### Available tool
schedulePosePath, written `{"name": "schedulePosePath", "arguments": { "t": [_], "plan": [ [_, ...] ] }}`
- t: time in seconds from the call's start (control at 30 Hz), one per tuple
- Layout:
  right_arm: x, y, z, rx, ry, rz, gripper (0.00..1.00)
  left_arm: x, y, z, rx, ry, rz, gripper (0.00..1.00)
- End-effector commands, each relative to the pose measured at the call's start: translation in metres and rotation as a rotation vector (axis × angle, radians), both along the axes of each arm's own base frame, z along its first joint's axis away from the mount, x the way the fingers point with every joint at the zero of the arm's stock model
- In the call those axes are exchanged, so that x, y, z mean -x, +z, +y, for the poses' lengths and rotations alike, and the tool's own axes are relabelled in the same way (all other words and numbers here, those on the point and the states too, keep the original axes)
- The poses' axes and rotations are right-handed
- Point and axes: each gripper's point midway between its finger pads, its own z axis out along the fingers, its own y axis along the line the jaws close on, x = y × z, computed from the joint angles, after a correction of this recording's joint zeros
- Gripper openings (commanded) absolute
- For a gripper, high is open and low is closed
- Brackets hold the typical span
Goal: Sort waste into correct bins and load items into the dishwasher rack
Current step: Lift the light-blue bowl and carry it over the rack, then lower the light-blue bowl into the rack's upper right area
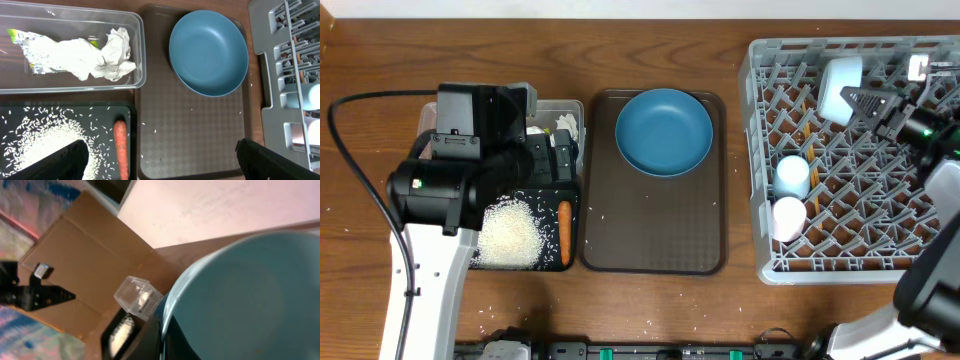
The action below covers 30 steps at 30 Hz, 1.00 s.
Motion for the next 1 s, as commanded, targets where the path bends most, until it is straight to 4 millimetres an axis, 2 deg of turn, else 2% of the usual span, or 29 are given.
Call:
{"name": "schedulePosePath", "arguments": {
  "t": [0.0, 0.17, 0.4, 0.6, 0.73, 0.87, 0.97],
  "plan": [
    [0.000, -0.009, -0.002, -0.073, 0.044, 0.086, 0.01, -0.001, 0.000, 0.003, -0.007, 0.012, 0.000, 0.97],
    [-0.005, -0.024, -0.006, -0.080, 0.035, 0.102, 0.01, -0.001, 0.000, 0.003, -0.007, 0.012, 0.000, 0.96],
    [-0.011, -0.033, -0.019, -0.089, -0.038, 0.151, 0.01, -0.001, 0.000, 0.003, -0.007, 0.012, 0.000, 0.97],
    [-0.015, -0.061, -0.035, -0.101, -0.172, 0.294, 0.01, -0.001, 0.000, 0.003, -0.007, 0.012, 0.000, 0.97],
    [-0.016, -0.082, -0.054, -0.083, -0.284, 0.382, 0.01, -0.001, 0.000, 0.003, -0.007, 0.012, 0.000, 0.96],
    [-0.012, -0.083, -0.074, -0.090, -0.332, 0.387, 0.01, -0.001, 0.000, 0.003, -0.007, 0.012, 0.000, 0.97],
    [-0.006, -0.086, -0.089, -0.111, -0.370, 0.415, 0.12, -0.001, 0.000, 0.003, -0.007, 0.012, 0.000, 0.97]
  ]
}}
